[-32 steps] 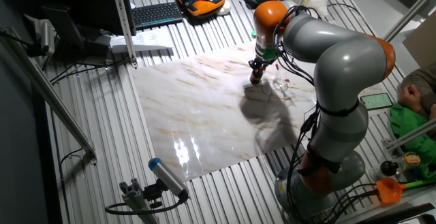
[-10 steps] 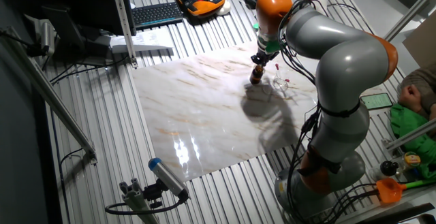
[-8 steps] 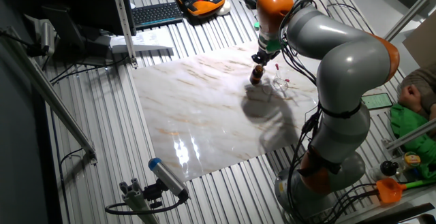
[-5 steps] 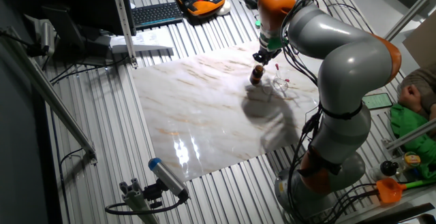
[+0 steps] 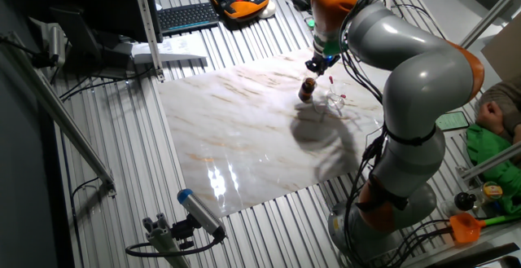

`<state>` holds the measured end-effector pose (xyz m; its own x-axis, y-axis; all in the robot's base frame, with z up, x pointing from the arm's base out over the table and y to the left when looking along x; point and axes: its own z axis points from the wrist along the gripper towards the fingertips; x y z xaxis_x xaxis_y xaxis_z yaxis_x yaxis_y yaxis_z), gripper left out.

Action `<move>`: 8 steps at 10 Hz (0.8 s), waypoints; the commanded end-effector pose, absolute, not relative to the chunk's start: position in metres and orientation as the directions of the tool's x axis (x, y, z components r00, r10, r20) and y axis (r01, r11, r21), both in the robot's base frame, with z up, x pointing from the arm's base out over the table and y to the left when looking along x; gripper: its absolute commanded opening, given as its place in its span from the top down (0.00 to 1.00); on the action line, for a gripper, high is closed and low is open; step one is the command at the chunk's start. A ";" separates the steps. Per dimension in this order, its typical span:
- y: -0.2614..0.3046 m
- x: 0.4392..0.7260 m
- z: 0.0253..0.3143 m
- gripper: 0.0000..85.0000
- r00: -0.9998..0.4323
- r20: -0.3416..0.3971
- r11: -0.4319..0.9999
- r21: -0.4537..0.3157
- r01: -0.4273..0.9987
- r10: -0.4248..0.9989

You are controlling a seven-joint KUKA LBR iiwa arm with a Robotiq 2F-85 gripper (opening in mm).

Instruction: Transfer liquid using a dropper

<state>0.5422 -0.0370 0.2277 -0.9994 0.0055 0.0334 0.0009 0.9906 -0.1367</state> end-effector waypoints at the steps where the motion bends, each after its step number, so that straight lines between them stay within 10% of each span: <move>1: -0.040 0.544 0.231 0.80 -0.999 0.036 0.991 -0.135 0.001 0.006; 7: -0.050 0.558 0.237 0.80 -1.000 0.022 0.992 -0.126 0.001 0.004; 8: -0.053 0.565 0.235 1.00 -1.000 0.014 0.992 -0.125 -0.005 -0.003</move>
